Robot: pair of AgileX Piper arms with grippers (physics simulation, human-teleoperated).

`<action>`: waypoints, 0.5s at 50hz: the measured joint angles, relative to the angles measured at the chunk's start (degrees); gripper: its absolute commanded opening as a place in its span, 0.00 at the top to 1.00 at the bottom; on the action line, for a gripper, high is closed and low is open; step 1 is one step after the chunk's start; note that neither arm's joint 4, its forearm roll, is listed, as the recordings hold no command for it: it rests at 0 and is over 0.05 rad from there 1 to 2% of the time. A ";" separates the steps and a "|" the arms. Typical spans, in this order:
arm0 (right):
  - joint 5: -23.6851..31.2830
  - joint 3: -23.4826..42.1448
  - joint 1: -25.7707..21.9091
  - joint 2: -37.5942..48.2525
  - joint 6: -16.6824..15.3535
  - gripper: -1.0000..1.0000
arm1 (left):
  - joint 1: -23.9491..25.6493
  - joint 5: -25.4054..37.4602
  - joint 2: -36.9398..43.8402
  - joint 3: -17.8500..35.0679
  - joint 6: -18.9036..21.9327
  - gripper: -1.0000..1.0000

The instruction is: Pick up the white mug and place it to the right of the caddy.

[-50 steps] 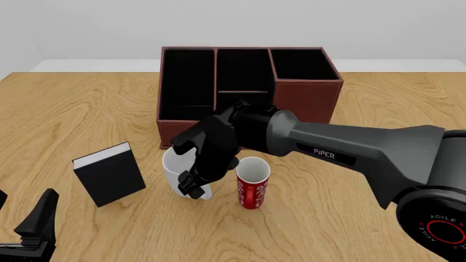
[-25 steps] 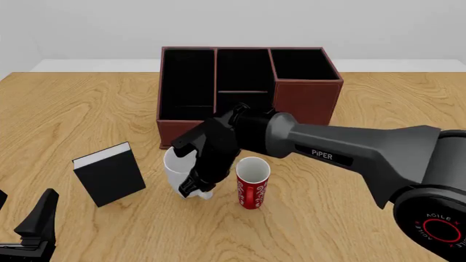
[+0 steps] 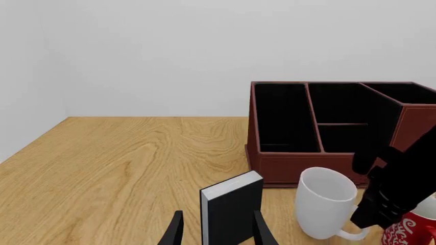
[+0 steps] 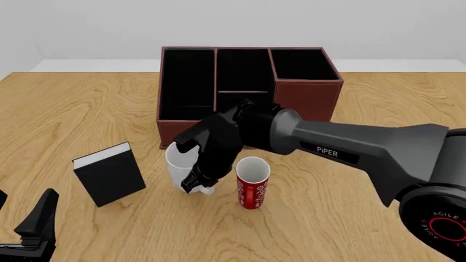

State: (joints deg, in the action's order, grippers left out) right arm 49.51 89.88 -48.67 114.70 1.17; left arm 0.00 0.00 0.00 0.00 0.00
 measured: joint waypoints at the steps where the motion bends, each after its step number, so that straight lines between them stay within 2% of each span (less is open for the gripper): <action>1: 0.00 0.04 0.03 -0.13 0.01 1.00 | 0.00 0.00 0.00 0.00 0.00 0.00; 19: 0.99 1.47 0.24 -3.15 -0.41 1.00 | 0.00 0.00 0.00 0.00 0.00 0.00; 25: 1.72 1.78 0.96 -4.91 -1.69 1.00 | 0.00 0.00 0.00 0.00 0.00 0.00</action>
State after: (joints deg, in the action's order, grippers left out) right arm 51.23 91.67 -47.71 109.79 -0.52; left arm 0.00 0.00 0.00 0.00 0.00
